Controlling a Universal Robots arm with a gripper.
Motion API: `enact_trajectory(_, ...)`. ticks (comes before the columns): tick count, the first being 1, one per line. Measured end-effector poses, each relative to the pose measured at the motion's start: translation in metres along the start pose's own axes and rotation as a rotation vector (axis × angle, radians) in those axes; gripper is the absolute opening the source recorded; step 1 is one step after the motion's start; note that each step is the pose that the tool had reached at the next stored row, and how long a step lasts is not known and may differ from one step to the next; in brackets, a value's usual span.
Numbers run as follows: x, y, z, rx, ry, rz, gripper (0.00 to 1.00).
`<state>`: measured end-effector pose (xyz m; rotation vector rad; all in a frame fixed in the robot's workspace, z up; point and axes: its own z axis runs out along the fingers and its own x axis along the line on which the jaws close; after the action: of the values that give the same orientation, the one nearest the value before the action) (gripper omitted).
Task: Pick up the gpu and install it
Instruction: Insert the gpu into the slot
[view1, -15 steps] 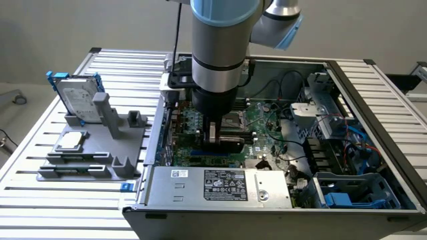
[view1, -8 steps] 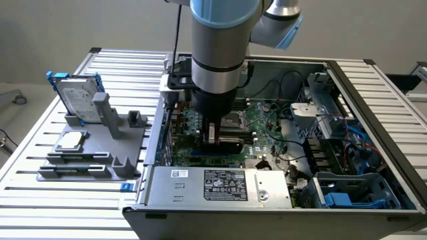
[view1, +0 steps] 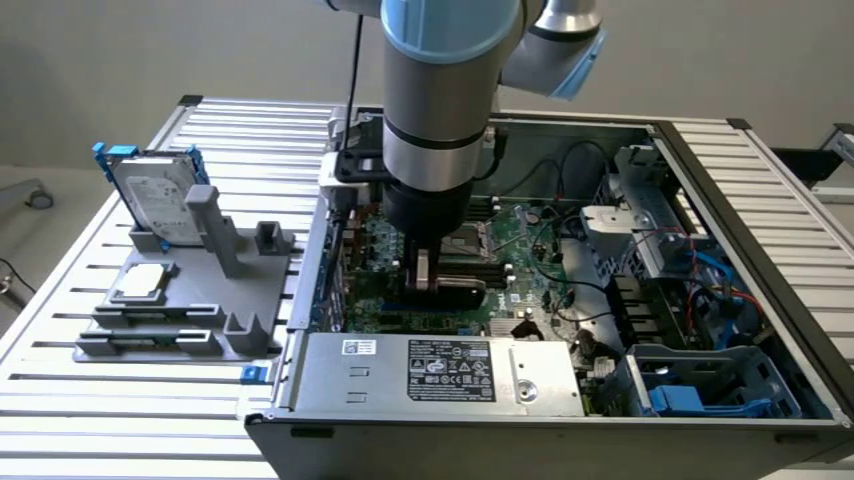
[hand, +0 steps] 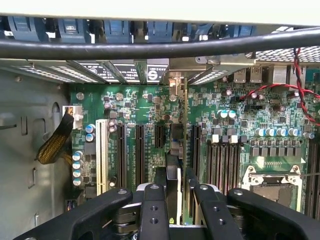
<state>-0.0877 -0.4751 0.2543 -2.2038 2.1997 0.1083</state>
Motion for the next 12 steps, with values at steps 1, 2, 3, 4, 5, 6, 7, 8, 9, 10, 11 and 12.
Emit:
enact_trajectory(1,0.0000,0.0000,0.0004,-0.0005,0.0000,0.000,0.26)
enact_trajectory(2,0.0001,0.0000,0.0008,-0.0009,0.0000,0.000,0.26)
enact_trajectory(3,0.0001,0.0000,0.0013,-0.0010,-0.0001,0.000,0.26)
enact_trajectory(4,0.0001,0.0000,0.0018,-0.0012,-0.0001,0.000,0.26)
enact_trajectory(5,0.0002,-0.0001,0.0023,-0.0014,-0.0002,0.000,0.26)
enact_trajectory(6,0.0002,-0.0001,0.0026,-0.0017,0.0000,0.000,0.26)
enact_trajectory(7,0.0002,-0.0001,0.0028,-0.0020,0.0001,0.000,0.26)
enact_trajectory(8,0.0003,-0.0001,0.0031,-0.0021,0.0001,0.000,0.26)
enact_trajectory(9,0.0002,-0.0001,0.0033,-0.0021,0.0001,0.000,0.26)
enact_trajectory(10,0.0003,-0.0001,0.0034,-0.0022,0.0000,0.000,0.26)
enact_trajectory(11,0.0002,-0.0001,0.0035,-0.0023,-0.0002,0.000,0.26)
enact_trajectory(12,0.0002,-0.0001,0.0035,-0.0024,-0.0003,0.000,0.26)
